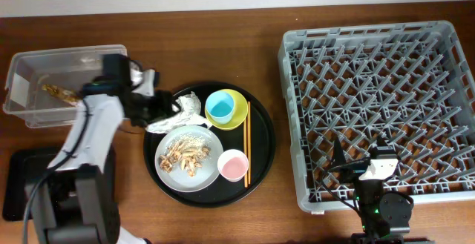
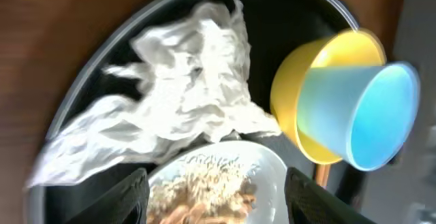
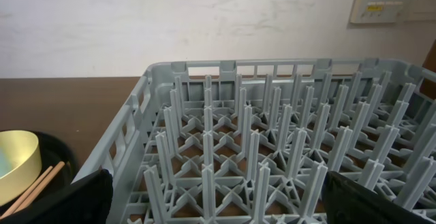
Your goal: Sort waste into correct bins and load items into the dishwasher rack
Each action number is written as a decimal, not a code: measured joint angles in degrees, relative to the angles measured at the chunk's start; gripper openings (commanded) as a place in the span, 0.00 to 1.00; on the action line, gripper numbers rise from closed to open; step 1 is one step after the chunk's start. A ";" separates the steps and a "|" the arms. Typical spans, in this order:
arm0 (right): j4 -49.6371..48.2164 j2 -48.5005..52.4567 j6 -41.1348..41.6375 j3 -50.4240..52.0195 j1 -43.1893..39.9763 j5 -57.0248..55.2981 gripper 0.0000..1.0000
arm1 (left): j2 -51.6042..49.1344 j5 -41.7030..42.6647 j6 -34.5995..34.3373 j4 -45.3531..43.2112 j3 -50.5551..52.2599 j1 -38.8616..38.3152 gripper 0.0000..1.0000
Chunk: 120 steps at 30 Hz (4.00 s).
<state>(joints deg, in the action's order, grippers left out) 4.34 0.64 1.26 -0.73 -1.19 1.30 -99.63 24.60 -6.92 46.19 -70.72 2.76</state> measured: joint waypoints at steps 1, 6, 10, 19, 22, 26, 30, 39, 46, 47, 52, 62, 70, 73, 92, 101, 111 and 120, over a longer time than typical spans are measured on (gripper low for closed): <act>0.02 0.00 0.02 0.00 0.00 0.00 0.98 | 0.00 -2.14 -0.61 -1.31 0.94 -1.81 0.62; 0.02 -0.02 0.02 0.00 0.00 0.00 0.98 | 0.00 -15.19 -3.23 -4.35 1.53 -7.21 0.57; 0.02 0.00 0.00 0.00 0.00 0.00 0.98 | -0.85 -23.69 -3.89 -6.38 1.60 -9.53 0.53; 0.02 0.00 0.00 0.00 0.00 0.00 0.98 | -8.68 -27.93 -6.01 -7.87 1.77 -9.62 0.25; 0.02 0.00 0.04 0.00 0.00 0.00 0.98 | -8.70 -28.11 -6.23 -8.09 1.84 -9.62 0.03; 0.02 0.00 0.04 0.00 0.00 0.00 0.98 | -8.70 -28.26 -6.88 -5.97 1.73 -9.62 0.01; 0.02 0.00 0.02 0.00 0.00 0.00 0.98 | -6.97 -28.26 -7.91 -3.98 1.46 -9.62 0.01; 0.02 0.00 0.02 0.00 0.00 0.00 0.98 | 3.34 -28.26 -10.78 -0.59 0.66 -9.62 0.01; 0.02 0.00 -0.02 0.00 0.00 0.00 0.98 | 8.52 -28.26 -11.15 -0.13 0.63 -9.60 0.01; 0.02 -0.02 0.04 0.00 0.00 0.00 0.98 | 8.87 -28.26 -11.15 -0.13 0.63 -9.62 0.01; 0.02 0.00 0.02 0.00 0.00 0.00 0.98 | 9.53 -28.26 -12.09 0.79 0.63 -9.62 0.01; 0.02 -0.02 0.02 0.00 0.00 0.00 0.98 | 15.41 -29.38 -15.69 -4.85 -0.09 -7.21 0.01; 0.02 0.00 0.02 0.00 0.00 0.00 0.98 | 18.21 -35.98 -23.21 -13.38 -0.79 1.51 0.01; 0.02 0.00 0.02 0.00 0.00 0.00 0.98 | 18.21 -39.80 -25.27 -15.91 -0.81 5.20 0.01; 0.02 0.00 0.00 0.00 0.00 0.00 0.98 | 6.45 -47.56 -33.97 -24.30 -0.81 11.13 0.81; 0.02 0.02 0.02 0.00 0.00 0.00 0.98 | 23.32 -40.28 -34.16 -12.74 -0.98 11.15 0.99; 0.00 -0.02 0.02 0.00 0.00 0.00 0.98 | 48.76 -22.23 -32.89 21.90 -1.68 11.15 0.99; 0.02 -0.02 0.00 0.00 0.00 0.00 0.98 | 48.13 -5.25 -12.72 27.65 4.17 7.32 0.75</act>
<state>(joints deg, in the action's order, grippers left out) 4.36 0.62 1.26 -0.73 -1.19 1.30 -51.51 19.35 -19.64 73.84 -66.54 10.09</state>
